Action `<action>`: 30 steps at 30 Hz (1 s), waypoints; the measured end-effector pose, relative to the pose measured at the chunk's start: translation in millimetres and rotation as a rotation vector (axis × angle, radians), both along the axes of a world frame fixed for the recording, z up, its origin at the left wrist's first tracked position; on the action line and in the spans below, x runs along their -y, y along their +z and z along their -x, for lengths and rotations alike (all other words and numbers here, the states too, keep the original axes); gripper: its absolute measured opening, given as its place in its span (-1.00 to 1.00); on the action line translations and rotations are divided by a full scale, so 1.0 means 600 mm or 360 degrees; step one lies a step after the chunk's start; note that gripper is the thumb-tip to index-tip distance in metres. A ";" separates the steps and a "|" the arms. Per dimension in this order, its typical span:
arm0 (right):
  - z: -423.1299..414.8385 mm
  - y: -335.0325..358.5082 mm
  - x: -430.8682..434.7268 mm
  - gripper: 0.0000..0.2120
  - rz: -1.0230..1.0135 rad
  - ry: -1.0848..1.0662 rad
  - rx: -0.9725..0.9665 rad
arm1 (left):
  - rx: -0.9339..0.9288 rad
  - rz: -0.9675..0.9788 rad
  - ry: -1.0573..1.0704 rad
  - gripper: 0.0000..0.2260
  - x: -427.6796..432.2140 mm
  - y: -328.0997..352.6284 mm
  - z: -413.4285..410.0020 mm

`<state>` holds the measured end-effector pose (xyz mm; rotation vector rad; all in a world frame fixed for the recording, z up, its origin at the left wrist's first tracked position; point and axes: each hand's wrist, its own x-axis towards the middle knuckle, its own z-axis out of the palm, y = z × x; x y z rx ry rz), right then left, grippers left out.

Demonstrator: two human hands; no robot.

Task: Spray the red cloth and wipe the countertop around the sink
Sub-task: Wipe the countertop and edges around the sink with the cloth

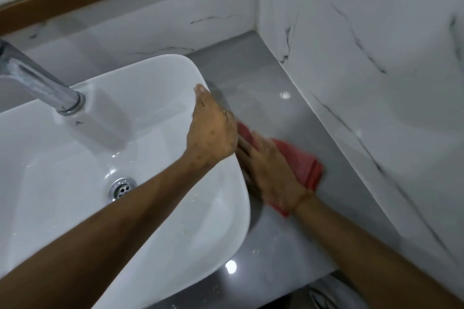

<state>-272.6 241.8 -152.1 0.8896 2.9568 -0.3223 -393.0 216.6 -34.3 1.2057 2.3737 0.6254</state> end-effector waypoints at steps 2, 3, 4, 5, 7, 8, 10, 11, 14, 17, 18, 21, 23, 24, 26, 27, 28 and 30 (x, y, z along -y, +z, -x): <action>-0.047 0.003 0.032 -0.42 0.0040 0.0061 -0.0004 | 0.0028 -0.0024 0.0009 -0.40 0.002 -0.001 0.002; -0.064 0.005 0.029 -0.42 0.0043 0.0037 -0.0012 | 0.0054 -0.0042 -0.0001 -0.41 -0.001 -0.002 0.003; -0.075 0.008 0.017 -0.43 0.0053 -0.0015 -0.0027 | 0.0072 -0.0052 -0.0008 -0.41 0.000 -0.005 0.002; -0.077 0.012 -0.007 -0.43 0.0055 -0.0091 -0.0017 | 0.0077 -0.0068 -0.0012 -0.42 -0.001 -0.006 0.005; -0.067 0.013 -0.066 -0.43 -0.0003 -0.0286 -0.0001 | 0.0079 -0.0085 0.0006 -0.42 0.001 -0.011 0.004; -0.053 0.012 -0.101 -0.44 -0.0027 -0.0406 0.0010 | 0.0083 -0.0093 0.0021 -0.42 0.001 -0.013 0.003; -0.008 0.014 -0.161 -0.45 -0.0066 -0.0556 -0.0024 | 0.0082 -0.0093 0.0064 -0.41 0.000 -0.016 0.003; 0.019 0.016 -0.182 -0.46 -0.0079 -0.0561 -0.0039 | 0.0078 -0.0088 0.0073 -0.40 0.000 -0.017 0.003; 0.083 0.012 -0.188 -0.46 -0.0087 -0.0333 -0.0027 | 0.0082 -0.0090 0.0054 -0.39 0.000 -0.016 0.004; 0.071 0.002 -0.127 -0.48 -0.0042 0.0187 -0.0123 | 0.0047 -0.0075 0.0049 -0.38 0.000 -0.014 0.005; 0.051 -0.002 -0.098 -0.49 -0.0028 0.0297 -0.0160 | 0.0037 -0.0079 0.0051 -0.39 0.000 -0.013 0.006; -0.040 -0.010 -0.008 -0.40 -0.0016 0.0319 -0.0093 | 0.0013 -0.0070 0.0031 -0.42 0.001 -0.016 0.005; -0.104 -0.009 0.025 -0.31 0.0086 0.0206 -0.0035 | 0.0014 -0.0061 0.0017 -0.42 0.002 -0.017 0.006; -0.124 -0.006 0.020 -0.30 0.0104 0.0174 -0.0023 | 0.0022 -0.0053 0.0008 -0.42 0.001 -0.015 0.006; -0.116 0.007 -0.021 -0.34 0.0026 0.0113 0.0040 | 0.0038 -0.0044 0.0017 -0.41 0.003 -0.010 0.004; -0.090 0.015 -0.049 -0.37 -0.0023 0.0023 0.0046 | 0.0037 -0.0044 0.0026 -0.41 0.001 -0.008 0.005; -0.059 0.022 -0.071 -0.39 -0.0046 -0.0099 0.0045 | 0.0030 -0.0034 0.0033 -0.40 0.001 -0.005 0.003; -0.003 0.026 -0.072 -0.41 -0.0033 -0.0291 0.0034 | 0.0013 -0.0008 0.0054 -0.40 0.002 0.001 0.000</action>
